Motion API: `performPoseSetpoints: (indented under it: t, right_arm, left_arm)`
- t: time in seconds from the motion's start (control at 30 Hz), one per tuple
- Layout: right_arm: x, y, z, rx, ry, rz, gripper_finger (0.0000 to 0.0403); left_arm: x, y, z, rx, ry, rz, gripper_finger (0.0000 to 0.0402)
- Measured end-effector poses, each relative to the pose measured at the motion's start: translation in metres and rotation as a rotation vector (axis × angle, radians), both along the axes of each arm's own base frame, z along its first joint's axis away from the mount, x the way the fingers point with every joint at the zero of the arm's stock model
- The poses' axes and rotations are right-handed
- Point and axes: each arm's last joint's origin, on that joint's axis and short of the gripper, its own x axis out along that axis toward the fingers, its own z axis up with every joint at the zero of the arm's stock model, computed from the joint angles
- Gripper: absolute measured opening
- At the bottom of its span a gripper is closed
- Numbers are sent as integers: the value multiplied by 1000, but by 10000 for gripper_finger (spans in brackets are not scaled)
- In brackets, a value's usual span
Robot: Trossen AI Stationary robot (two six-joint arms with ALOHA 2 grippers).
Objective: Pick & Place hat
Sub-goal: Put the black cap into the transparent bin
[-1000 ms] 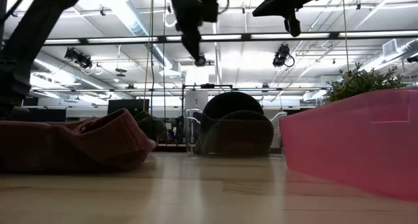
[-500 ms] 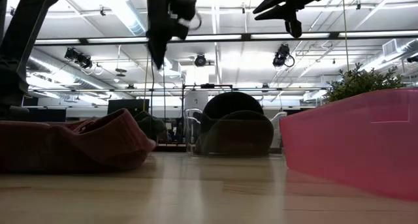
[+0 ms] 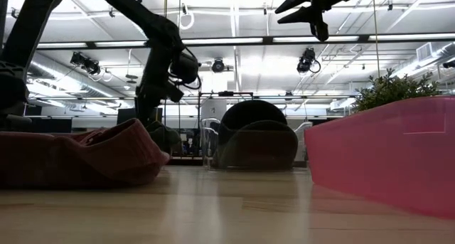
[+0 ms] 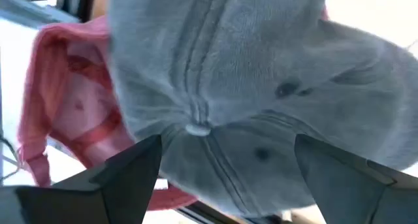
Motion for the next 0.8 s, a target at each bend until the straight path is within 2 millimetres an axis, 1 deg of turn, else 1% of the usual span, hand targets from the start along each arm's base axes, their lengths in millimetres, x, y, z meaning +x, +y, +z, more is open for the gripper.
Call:
performPoseSetpoints:
  t: [0.13, 0.27, 0.43, 0.6, 0.7, 0.8]
  right_arm:
    - [0, 0, 0, 0, -1, 0, 100]
    - [0, 0, 0, -1, -1, -1, 100]
    - [0, 0, 0, -1, -1, -1, 100]
    - [0, 0, 0, -1, -1, -1, 100]
    - [0, 0, 0, -1, -2, -1, 100]
    - [1, 0, 0, -1, -1, -1, 100]
  left_arm:
    - [0, 1, -14, 28, -16, -9, 352]
    - [-7, 2, -26, 27, 13, -12, 349]
    - [-20, 8, -39, 4, 19, 9, 322]
    - [-28, 15, -46, 13, 9, 46, 275]
    - [-31, 18, -49, 23, -3, 52, 233]
    - [-33, 20, -50, 28, -11, 46, 183]
